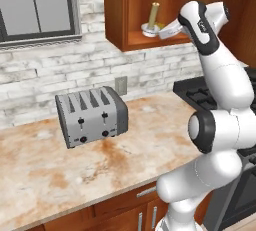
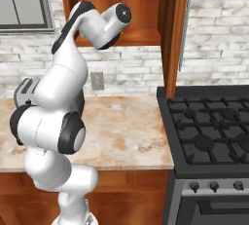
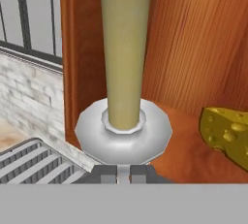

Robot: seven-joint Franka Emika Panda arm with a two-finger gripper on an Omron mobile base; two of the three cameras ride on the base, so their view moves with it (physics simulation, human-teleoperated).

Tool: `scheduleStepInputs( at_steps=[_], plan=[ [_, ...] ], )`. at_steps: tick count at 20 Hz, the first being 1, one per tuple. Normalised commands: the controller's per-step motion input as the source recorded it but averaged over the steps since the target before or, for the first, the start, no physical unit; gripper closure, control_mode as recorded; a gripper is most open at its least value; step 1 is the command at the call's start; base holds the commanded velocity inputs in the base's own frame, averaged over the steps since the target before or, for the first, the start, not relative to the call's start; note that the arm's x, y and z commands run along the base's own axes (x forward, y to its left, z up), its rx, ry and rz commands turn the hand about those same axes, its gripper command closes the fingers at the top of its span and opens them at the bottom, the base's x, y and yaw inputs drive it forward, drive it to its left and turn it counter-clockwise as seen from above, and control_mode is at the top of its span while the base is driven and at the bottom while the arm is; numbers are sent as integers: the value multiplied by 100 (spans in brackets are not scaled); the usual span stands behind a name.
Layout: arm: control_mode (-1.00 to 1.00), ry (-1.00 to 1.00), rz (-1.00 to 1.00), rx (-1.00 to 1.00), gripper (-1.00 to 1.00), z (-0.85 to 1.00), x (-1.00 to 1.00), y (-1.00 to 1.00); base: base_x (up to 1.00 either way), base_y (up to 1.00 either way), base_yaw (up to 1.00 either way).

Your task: Pick the candle and candle from the dining table and place them in the open cabinet. Close the cabinet after placing the objects.

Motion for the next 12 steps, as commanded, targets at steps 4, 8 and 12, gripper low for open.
scheduleStepInputs(
  at_steps=[4, 8, 12],
  plan=[
    [-100, 2, 1, 0, 100, -9, 22, 9, 0, 0, 0],
    [-100, 1, 1, 0, 100, -8, 23, 7, 0, 0, 0],
    [-100, 2, 1, 0, 100, -10, 20, 5, 0, 0, 0]
  ],
)
